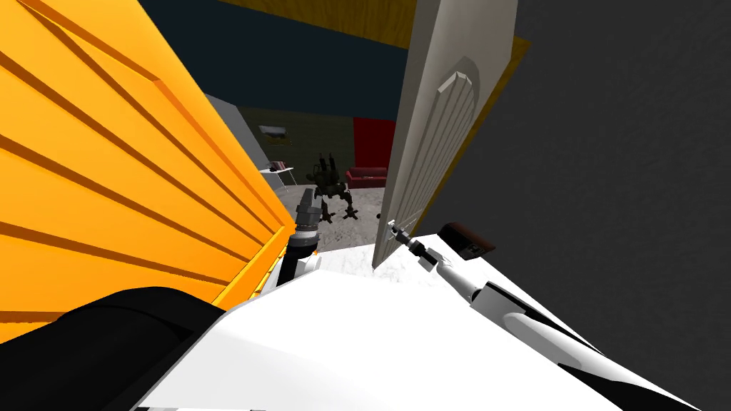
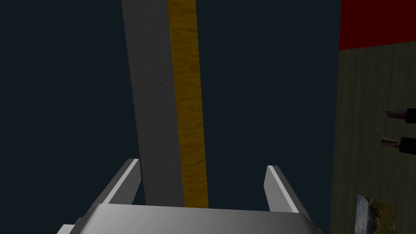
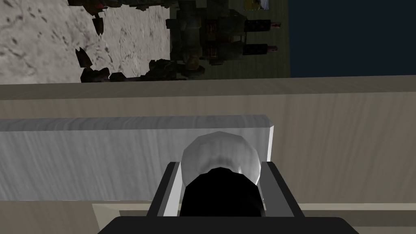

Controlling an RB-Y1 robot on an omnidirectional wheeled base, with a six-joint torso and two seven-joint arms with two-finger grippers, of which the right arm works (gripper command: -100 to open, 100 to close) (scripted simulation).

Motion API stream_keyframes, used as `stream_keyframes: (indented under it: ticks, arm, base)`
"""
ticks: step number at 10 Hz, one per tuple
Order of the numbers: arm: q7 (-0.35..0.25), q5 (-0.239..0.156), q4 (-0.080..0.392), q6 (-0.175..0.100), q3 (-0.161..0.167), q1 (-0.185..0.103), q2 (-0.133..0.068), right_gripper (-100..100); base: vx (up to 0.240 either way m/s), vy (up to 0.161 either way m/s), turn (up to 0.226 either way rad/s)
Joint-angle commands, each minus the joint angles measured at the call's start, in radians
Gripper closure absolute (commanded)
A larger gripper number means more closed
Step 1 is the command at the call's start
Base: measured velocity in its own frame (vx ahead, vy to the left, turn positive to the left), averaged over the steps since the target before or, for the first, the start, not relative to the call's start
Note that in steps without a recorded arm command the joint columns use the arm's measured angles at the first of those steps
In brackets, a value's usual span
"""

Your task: Pull the door open

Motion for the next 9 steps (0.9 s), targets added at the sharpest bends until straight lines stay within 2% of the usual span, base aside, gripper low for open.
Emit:
stream_keyframes:
  ticks: [1, 3, 9]
  arm:
    - [-0.006, 0.001, 0.014, -0.021, 0.008, -0.006, -0.006, 100]
    - [-0.012, 0.001, 0.027, -0.040, 0.015, -0.011, -0.010, 100]
    - [-0.040, 0.005, 0.088, -0.133, 0.050, -0.035, -0.034, 100]
  base:
    - [-0.084, -0.101, 0.125]
    - [-0.109, -0.176, 0.123]
    - [-0.131, -0.205, 0.130]
